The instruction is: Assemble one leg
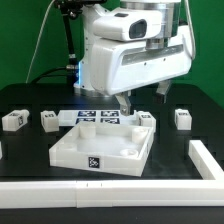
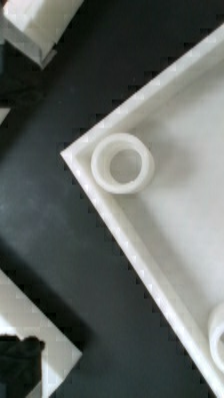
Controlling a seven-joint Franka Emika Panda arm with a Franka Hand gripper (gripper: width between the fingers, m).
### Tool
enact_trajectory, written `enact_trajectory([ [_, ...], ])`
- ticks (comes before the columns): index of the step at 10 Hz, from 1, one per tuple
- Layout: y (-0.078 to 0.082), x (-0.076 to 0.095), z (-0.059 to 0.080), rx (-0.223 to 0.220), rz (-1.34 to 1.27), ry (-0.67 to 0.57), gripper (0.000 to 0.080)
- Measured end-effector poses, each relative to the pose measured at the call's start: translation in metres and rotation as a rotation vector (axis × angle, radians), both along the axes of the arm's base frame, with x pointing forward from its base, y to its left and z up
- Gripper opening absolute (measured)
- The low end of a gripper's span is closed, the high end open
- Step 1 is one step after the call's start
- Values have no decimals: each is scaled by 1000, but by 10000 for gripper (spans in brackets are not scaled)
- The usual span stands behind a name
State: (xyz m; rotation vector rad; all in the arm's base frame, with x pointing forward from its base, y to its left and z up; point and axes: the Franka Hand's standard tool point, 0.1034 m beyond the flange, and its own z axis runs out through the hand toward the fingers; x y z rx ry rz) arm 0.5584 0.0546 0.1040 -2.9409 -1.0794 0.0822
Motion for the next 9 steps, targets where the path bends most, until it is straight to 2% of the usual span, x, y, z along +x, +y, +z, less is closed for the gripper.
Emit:
enact_trajectory([
  [8, 0, 0, 0, 1, 0, 0, 650],
  [9, 3, -4, -4, 8, 30, -27, 650],
])
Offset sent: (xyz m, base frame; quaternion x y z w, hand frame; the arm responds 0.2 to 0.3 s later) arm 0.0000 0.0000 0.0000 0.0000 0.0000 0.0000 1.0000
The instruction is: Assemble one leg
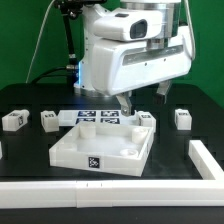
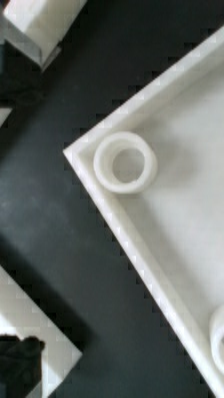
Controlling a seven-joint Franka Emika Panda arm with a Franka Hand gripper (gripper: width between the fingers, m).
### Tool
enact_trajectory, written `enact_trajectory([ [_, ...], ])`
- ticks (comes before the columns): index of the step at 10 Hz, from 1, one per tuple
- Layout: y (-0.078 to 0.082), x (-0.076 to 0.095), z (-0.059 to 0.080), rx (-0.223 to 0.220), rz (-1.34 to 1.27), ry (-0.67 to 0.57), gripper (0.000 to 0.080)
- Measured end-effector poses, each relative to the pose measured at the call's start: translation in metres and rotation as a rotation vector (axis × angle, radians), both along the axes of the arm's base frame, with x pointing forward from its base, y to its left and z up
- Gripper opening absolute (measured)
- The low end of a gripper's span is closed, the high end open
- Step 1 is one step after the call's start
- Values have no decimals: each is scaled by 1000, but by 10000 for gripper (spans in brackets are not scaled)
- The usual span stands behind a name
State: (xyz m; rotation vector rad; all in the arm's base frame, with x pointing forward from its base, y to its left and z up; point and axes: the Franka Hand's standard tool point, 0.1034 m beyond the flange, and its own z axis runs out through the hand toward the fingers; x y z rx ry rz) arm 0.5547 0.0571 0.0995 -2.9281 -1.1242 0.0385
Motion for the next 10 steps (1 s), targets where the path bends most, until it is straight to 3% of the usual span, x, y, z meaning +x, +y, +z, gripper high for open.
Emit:
enact_trajectory([
  [4, -3, -35, -24, 14, 262, -33, 650],
  [9, -7, -37, -27, 15, 275, -29, 650],
  [10, -6, -39, -35, 18, 320, -58, 650],
])
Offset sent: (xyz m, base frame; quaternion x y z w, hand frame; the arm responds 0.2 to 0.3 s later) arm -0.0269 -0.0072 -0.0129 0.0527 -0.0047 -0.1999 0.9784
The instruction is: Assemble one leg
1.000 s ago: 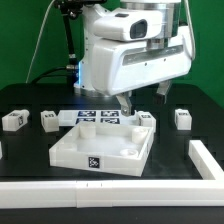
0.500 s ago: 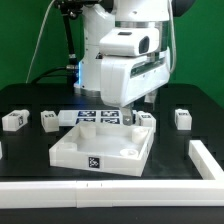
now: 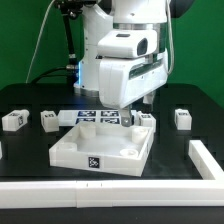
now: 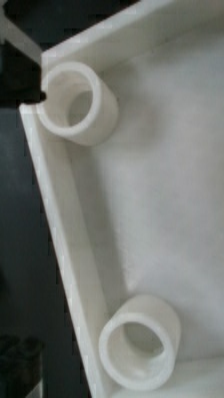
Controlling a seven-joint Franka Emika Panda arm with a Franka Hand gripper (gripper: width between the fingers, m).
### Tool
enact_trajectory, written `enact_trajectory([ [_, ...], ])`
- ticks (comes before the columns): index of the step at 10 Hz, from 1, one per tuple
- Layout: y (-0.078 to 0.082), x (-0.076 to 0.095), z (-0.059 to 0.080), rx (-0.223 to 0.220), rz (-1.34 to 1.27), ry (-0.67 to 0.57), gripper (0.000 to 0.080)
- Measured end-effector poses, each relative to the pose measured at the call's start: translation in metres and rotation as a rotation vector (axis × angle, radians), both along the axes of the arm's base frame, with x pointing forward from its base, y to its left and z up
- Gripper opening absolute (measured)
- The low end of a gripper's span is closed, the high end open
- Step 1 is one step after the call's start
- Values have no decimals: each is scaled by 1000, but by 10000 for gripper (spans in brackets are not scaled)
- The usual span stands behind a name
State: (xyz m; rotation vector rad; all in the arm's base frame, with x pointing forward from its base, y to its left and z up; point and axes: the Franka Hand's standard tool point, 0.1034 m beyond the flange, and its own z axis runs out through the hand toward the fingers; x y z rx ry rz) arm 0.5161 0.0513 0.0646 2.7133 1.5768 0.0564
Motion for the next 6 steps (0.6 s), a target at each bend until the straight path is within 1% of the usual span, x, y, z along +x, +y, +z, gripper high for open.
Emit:
enact_trajectory([
  [1, 1, -14, -7, -4, 54, -12, 650],
  [2, 4, -36, -13, -14, 94, -1, 650],
  [3, 0, -51, -15, -18, 91, 20, 650],
  [5, -7, -59, -13, -21, 80, 28, 650],
  [6, -6, -58, -14, -20, 80, 28, 650],
])
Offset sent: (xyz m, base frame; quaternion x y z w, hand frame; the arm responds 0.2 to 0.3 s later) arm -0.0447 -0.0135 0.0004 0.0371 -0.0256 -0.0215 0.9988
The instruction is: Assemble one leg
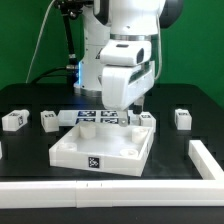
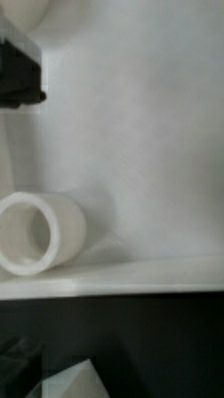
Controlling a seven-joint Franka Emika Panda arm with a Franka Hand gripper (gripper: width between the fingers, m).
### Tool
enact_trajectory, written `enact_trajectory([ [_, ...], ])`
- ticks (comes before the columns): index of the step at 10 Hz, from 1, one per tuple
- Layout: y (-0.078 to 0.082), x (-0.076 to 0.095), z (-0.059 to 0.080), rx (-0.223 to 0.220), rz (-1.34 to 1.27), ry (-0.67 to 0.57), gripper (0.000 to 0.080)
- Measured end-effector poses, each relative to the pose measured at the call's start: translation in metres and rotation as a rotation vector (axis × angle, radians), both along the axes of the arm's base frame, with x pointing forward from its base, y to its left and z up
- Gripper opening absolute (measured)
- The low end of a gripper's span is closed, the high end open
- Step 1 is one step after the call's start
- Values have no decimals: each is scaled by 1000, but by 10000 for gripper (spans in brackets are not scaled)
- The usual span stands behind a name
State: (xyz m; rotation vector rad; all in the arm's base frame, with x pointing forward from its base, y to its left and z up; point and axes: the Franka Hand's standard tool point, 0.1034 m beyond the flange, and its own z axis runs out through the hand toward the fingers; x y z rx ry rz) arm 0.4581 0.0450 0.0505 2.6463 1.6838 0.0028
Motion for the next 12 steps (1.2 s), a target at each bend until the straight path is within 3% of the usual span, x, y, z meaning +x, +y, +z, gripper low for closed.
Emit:
enact_trajectory([
  [3, -1, -1, -2, 1, 2, 2, 650],
  [5, -12, -13, -27, 19, 77, -15, 650],
  [10, -15, -22, -44, 25, 63, 9, 650],
  [12, -15, -22, -44, 25, 63, 9, 369],
])
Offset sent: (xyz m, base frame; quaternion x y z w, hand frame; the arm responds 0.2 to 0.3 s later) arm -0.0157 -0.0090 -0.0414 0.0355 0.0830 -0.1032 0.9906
